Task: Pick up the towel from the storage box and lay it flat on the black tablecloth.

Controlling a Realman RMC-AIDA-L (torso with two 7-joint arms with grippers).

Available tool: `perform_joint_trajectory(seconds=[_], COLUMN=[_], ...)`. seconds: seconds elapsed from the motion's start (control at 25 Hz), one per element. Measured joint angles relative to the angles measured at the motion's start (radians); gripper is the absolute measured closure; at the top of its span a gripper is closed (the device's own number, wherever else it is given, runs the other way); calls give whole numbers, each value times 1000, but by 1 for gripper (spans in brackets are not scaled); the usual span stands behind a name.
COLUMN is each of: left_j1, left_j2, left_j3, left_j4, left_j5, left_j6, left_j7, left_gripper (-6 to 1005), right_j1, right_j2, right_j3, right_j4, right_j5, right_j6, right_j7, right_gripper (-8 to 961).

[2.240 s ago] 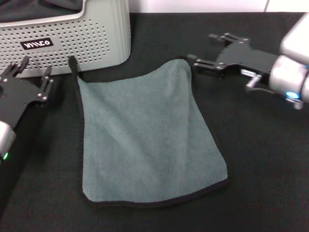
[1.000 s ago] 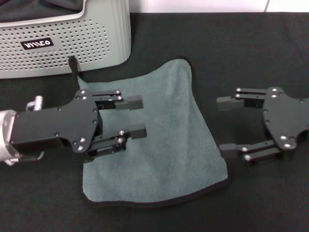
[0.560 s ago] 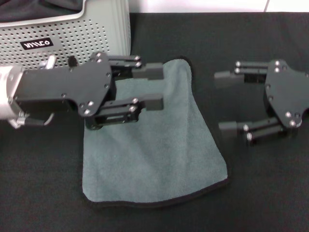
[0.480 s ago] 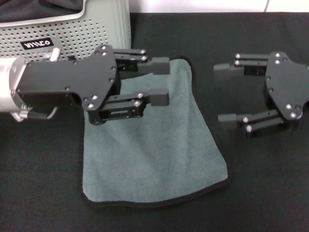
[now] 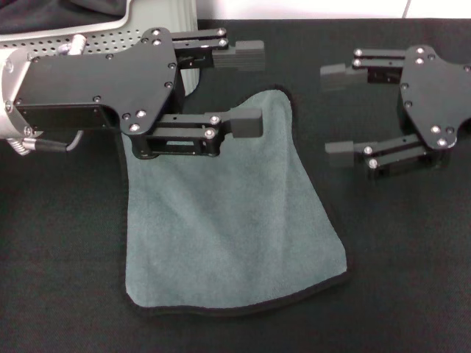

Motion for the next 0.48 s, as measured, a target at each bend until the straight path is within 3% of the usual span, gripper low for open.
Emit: perform_joint_trajectory(seconds=[0.08,0.28,0.48], left_j1=[4,10,12], left_j2=[-1,-8,-10], left_j3=[0,-26,-48], left_j4=[17,31,30], left_j5=[0,1,2], left_j6=[1,-1,-3], left_j7=[5,16,16], left_gripper=[429,237,237], right_j1=[8,30,41], right_j2=[1,5,8], right_j3=[6,27,32], right_j4=[0,6,6], right_j5=[0,-15,-25], right_j6=[1,17,36], right_j7=[-1,-4,-5], right_gripper=[84,84,84])
